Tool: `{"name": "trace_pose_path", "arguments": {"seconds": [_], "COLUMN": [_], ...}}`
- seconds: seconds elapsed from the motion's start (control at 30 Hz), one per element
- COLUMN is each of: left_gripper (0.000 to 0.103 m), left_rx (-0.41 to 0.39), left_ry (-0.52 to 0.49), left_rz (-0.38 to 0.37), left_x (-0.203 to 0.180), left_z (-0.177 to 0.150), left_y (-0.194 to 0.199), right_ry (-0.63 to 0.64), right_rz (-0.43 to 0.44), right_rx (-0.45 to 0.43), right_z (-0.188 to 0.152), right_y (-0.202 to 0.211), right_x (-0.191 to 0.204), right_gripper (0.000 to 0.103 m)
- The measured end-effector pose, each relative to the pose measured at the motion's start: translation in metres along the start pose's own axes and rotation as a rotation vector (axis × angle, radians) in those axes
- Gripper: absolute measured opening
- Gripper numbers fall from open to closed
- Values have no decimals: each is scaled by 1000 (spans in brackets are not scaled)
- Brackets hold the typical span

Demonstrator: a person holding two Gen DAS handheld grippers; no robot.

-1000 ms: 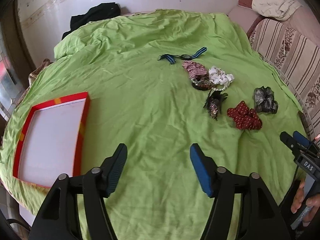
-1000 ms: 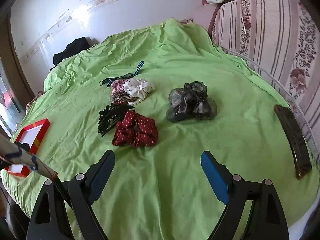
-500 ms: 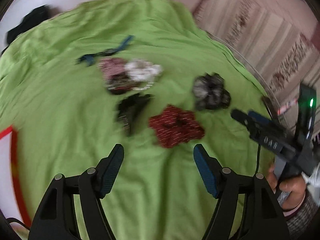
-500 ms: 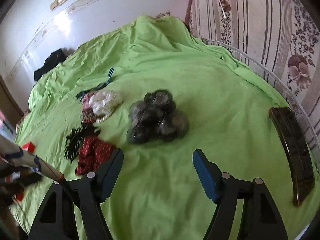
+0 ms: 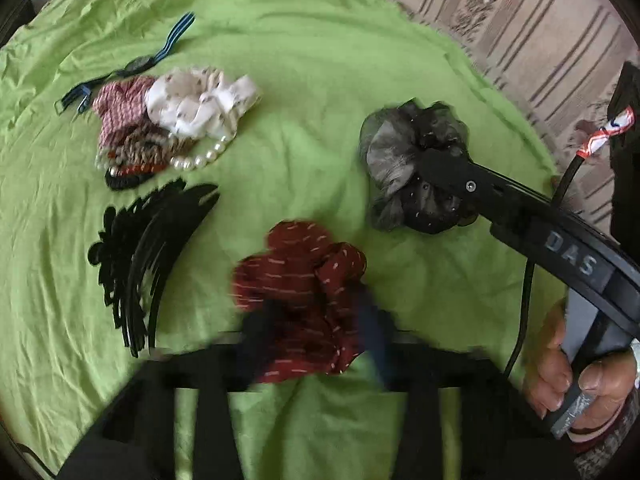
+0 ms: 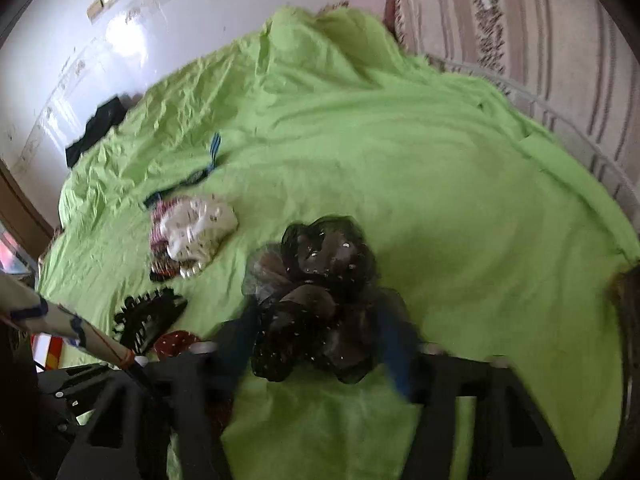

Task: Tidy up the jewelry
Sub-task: 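Grasp the red polka-dot scrunchie with the left tool while the right tool grasps the grey scrunchie, then carry both scrunchies to the red-rimmed tray and open both tools to drop them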

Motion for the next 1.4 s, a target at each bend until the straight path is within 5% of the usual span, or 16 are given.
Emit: {"name": "trace_pose_path", "arguments": {"seconds": [0.17, 0.6, 0.87, 1.1, 1.4], "left_gripper": [12, 12, 12, 12, 12], "left_rx": [-38, -213, -248, -234, -159], "left_ry": [42, 107, 299, 524, 675], "left_rz": [-28, -12, 172, 354, 515], "left_x": [1, 0, 101, 210, 306], "left_z": [-7, -57, -136, -224, -316], "left_y": [23, 155, 217, 268, 295], "right_ry": [4, 81, 215, 371, 563], "right_rz": [12, 88, 218, 329, 412], "right_rx": [5, -67, -24, 84, 229], "right_z": [-3, -21, -59, -120, -209], "right_y": [2, 87, 108, 97, 68], "right_x": [4, 60, 153, 263, 384], "right_gripper": [13, 10, 10, 10, 10]}}
Point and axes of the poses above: each gripper's, at about its wrist camera, not at the fingertips, and y roughly against the way its jaws point, x to its left, z to its top, the point moved 6 cm from there along -y, roughly the way its jaws point, and after that the axes turned 10 degrees about -y, right-handed, at the moved point
